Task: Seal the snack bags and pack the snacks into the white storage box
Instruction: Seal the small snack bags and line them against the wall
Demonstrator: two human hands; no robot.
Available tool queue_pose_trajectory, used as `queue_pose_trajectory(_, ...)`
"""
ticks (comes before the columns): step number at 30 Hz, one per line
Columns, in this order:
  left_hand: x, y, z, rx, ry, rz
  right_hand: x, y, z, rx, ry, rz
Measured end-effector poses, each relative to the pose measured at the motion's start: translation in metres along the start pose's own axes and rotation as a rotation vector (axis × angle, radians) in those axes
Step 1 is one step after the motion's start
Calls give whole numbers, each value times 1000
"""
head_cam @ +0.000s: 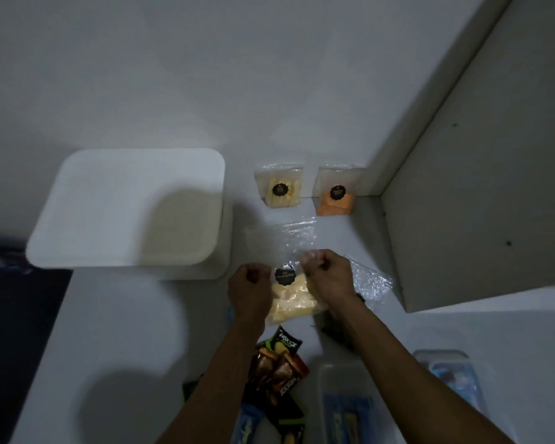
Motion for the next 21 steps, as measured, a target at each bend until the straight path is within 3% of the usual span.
queue_pose_trajectory(5,29,33,20,164,-75,-115,47,-29,29,-215,-92,50)
queue_pose_trajectory(11,63,77,60,260,-110,-326,111,-43,49,-252,-129,166)
queue_pose_trajectory(21,115,123,124,499,-78,-419,211,-42,60,-162,-159,365)
Point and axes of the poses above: each hand's wrist, its own x-axis away from the middle knuckle, its own z-axis out of the back of the hand, y = z × x, the point moved 2 cm from there along -x, towards the middle knuckle, and after that the axes turned 13 degrees about -z, right-handed, at the moved point
